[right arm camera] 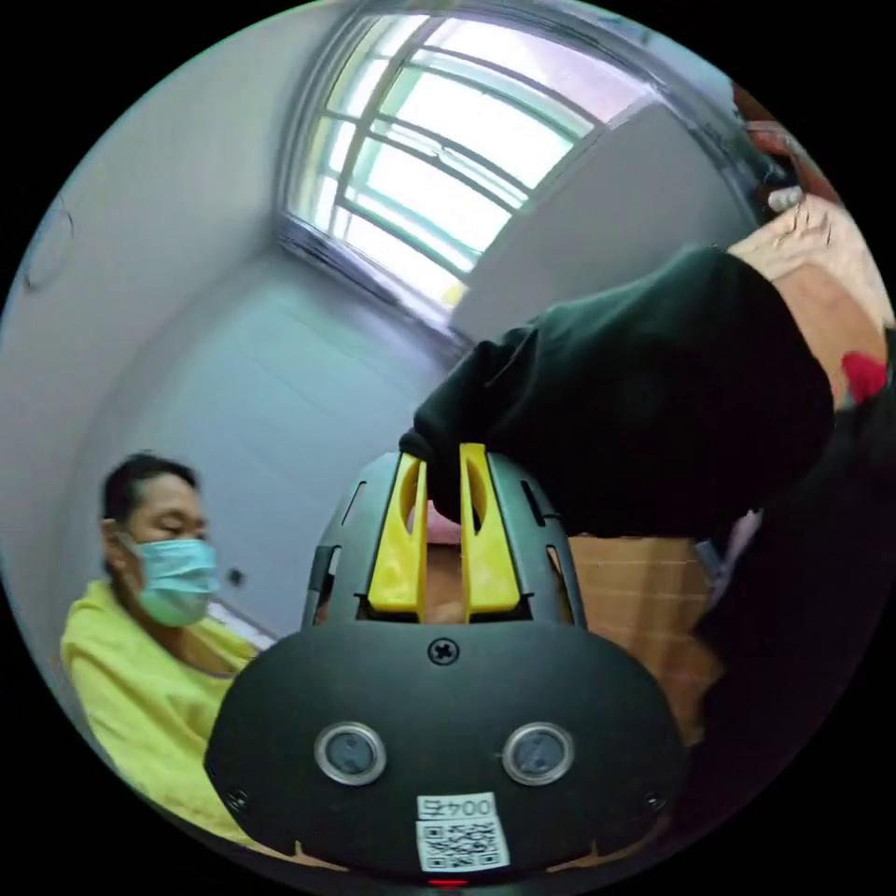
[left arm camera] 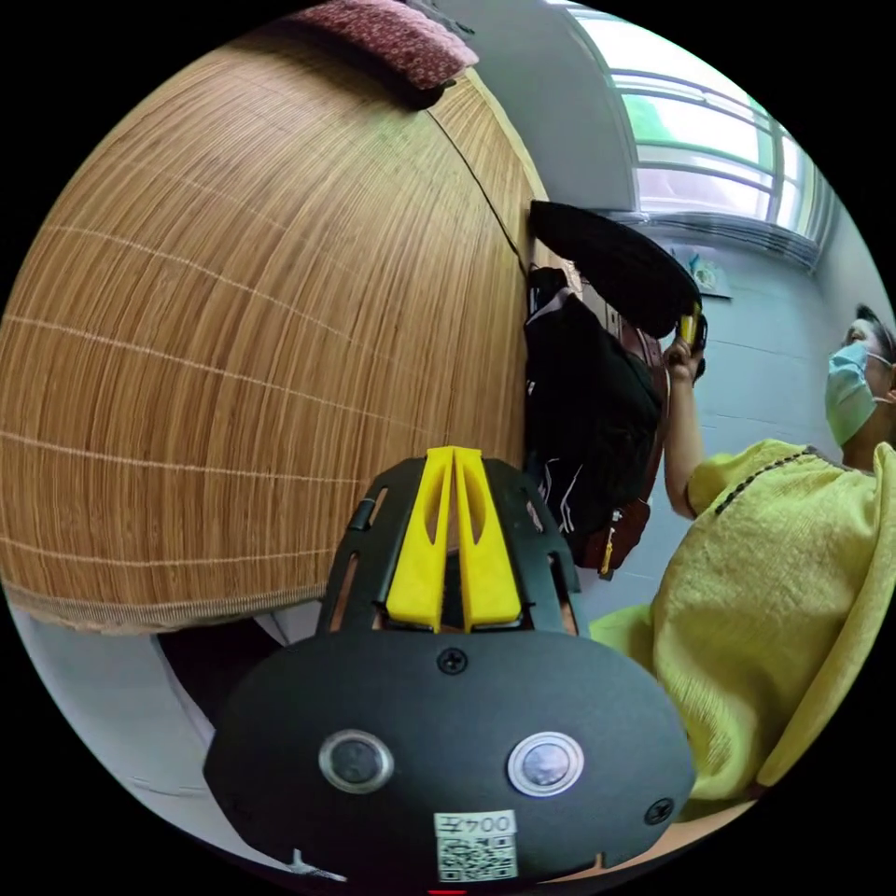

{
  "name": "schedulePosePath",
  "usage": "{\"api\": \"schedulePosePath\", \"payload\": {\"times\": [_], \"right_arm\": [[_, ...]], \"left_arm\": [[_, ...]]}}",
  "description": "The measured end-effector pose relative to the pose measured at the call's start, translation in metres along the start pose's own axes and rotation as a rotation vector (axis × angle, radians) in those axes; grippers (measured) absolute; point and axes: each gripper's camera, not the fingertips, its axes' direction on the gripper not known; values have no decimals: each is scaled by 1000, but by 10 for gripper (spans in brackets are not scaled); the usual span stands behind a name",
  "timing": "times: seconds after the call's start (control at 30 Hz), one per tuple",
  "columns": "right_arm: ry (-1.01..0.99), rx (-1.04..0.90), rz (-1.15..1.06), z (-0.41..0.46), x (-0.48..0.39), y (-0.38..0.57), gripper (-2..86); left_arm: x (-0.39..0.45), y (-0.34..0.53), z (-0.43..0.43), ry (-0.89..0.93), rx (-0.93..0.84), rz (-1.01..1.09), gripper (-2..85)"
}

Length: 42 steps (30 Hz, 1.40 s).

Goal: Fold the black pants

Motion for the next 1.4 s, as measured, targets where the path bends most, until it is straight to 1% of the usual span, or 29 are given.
{"api": "schedulePosePath", "payload": {"times": [0.03,0.07,0.1,0.2,0.23,0.27,0.33,0.37,0.43,0.5,0.6,0.63,0.67,0.7,0.77,1.0,1.27,1.4], "right_arm": [[-81,16,37,-9,-13,29,71],[-94,26,62,-13,-17,44,76],[-83,36,133,-19,-22,71,91],[102,19,254,-40,-16,130,147],[163,23,309,-50,-8,154,148],[173,62,307,-56,-7,167,138],[209,136,288,-68,-4,213,92],[222,127,271,-66,-4,223,79],[330,71,242,-53,7,259,36],[401,23,274,-40,26,285,9],[462,-39,303,-24,64,321,-4],[464,-50,324,-20,80,334,-5],[460,-50,339,-19,89,341,-5],[441,-49,374,-18,106,353,-6],[412,-48,401,-18,128,369,-7],[240,67,330,-38,177,402,-7],[315,47,233,-29,179,405,-8],[316,53,180,-21,181,412,-7]], "left_arm": [[-2,-2,-2,9,2,8,3],[-6,-5,-9,24,8,24,4],[-10,-7,-17,33,19,43,4],[-30,-9,-43,21,64,87,9],[-36,-10,-48,20,73,94,11],[-48,-11,-55,13,80,109,16],[-65,-15,-61,-12,78,145,20],[-75,-19,-61,-22,74,174,21],[-89,-26,-56,-37,71,209,22],[-109,-33,-40,-46,50,236,23],[-134,-32,-13,-53,-10,249,23],[-139,-30,-7,-67,-29,252,23],[-147,-24,-2,-31,-6,283,23],[-157,-22,-2,12,17,265,24],[-170,-24,-2,72,10,243,24],[-193,-24,0,140,-1,258,23],[-208,-24,1,146,-3,267,23],[-215,-24,2,158,-22,288,23]]}}
